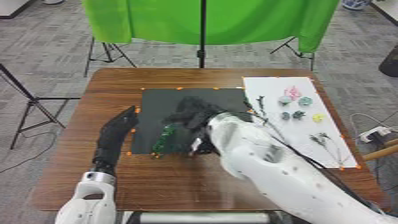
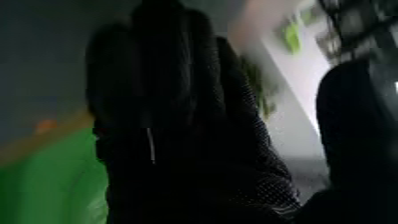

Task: Arrange flowers

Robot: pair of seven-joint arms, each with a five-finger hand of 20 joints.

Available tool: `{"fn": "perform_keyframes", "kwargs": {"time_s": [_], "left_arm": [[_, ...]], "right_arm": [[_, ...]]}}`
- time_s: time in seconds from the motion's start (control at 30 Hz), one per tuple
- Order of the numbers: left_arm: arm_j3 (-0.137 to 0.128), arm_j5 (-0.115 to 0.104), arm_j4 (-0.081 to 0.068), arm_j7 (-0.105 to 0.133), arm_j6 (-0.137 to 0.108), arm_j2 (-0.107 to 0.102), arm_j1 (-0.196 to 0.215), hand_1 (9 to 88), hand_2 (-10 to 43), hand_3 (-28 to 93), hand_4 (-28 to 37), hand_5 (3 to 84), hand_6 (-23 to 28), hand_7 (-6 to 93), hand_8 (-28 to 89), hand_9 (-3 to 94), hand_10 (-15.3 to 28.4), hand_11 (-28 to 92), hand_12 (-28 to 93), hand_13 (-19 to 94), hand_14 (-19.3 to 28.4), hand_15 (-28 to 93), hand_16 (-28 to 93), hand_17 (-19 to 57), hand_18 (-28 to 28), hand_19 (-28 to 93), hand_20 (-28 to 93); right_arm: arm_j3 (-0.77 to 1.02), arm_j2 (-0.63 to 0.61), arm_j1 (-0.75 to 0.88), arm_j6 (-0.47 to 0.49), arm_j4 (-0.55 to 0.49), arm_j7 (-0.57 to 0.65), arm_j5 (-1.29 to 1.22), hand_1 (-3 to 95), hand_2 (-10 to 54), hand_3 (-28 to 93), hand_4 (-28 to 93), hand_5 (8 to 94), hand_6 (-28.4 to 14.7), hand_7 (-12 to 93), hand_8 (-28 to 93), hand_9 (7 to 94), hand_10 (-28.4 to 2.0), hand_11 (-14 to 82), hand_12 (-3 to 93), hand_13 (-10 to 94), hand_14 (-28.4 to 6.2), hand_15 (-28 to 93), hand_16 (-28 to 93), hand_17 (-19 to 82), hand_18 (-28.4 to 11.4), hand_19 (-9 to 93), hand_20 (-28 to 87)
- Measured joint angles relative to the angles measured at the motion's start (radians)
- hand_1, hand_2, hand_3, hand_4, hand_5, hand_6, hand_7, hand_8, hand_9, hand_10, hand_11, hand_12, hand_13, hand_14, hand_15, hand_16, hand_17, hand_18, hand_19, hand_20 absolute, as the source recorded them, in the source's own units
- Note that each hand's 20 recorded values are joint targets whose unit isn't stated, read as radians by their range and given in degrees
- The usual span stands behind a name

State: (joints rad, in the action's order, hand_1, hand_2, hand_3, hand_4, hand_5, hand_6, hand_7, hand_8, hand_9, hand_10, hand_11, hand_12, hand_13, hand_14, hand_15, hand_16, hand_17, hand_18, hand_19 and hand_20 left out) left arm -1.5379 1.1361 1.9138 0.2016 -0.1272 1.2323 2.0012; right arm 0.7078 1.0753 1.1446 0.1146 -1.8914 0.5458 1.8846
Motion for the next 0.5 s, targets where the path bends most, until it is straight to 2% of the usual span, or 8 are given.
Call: {"fn": "perform_keyframes", "kwargs": {"time_s": [0.1,0.17,0.27,0.4,0.5], "left_arm": [[-0.006,-0.012,0.001,0.036,-0.056,0.000,0.004,26.6,-5.4,65,-22.3,39.1,2.9,10.0,-6,36.3,11.2,12,13,27,15.3,14,4,0.1,12.9,5,17],[-0.018,-0.019,0.005,0.038,-0.078,0.000,0.011,26.6,-5.3,65,-22.3,39.1,2.9,10.0,-6,36.3,11.2,12,13,27,15.5,14,4,0.1,12.9,5,17],[-0.031,-0.022,0.009,0.035,-0.077,-0.001,0.024,26.6,-5.2,64,-22.3,39.1,2.9,10.1,-6,36.2,11.1,12,13,27,15.5,14,4,0.1,12.9,5,17],[-0.032,-0.018,0.013,0.024,-0.065,-0.001,0.037,26.7,-5.1,64,-22.1,39.0,2.8,10.1,-6,36.0,11.2,11,13,27,15.5,14,4,0.0,12.9,5,17],[-0.030,-0.009,0.016,0.015,-0.055,-0.001,0.038,26.7,-5.1,64,-22.1,39.0,2.8,10.0,-6,35.9,11.1,11,13,27,15.5,14,4,0.0,12.9,5,17]], "right_arm": [[0.129,-0.100,0.085,-0.076,-0.118,-0.034,0.014,38.4,-9.5,64,-12,62.8,-5.2,12,-5,67.5,-18.5,21.1,25.9,68,-15.0,46,28,36,-22.8,76,47],[0.229,-0.172,0.149,-0.124,-0.178,-0.036,0.036,39.2,-9.5,63,-14,63.0,-5.2,12,-5,67.5,-18.4,21.4,25.9,68,-14.7,48,28,36,-22.8,76,48],[0.396,-0.279,0.259,-0.141,-0.241,-0.025,0.077,38.6,-9.5,61,-20,62.9,-5.2,12,-5,67.1,-18.2,21.7,26.3,68,-14.4,49,28,36,-22.7,76,49],[0.612,-0.399,0.446,-0.116,-0.301,0.014,0.159,37.0,-9.5,59,-24,62.7,-5.3,12,-5,66.3,-18.2,21.4,26.3,67,-14.4,49,29,36,-22.7,76,50],[0.762,-0.436,0.594,-0.070,-0.319,0.038,0.205,36.9,-9.5,59,-27,62.2,-5.4,12,-5,65.4,-18.3,21.0,26.4,67,-14.6,50,29,36,-22.7,77,51]]}}
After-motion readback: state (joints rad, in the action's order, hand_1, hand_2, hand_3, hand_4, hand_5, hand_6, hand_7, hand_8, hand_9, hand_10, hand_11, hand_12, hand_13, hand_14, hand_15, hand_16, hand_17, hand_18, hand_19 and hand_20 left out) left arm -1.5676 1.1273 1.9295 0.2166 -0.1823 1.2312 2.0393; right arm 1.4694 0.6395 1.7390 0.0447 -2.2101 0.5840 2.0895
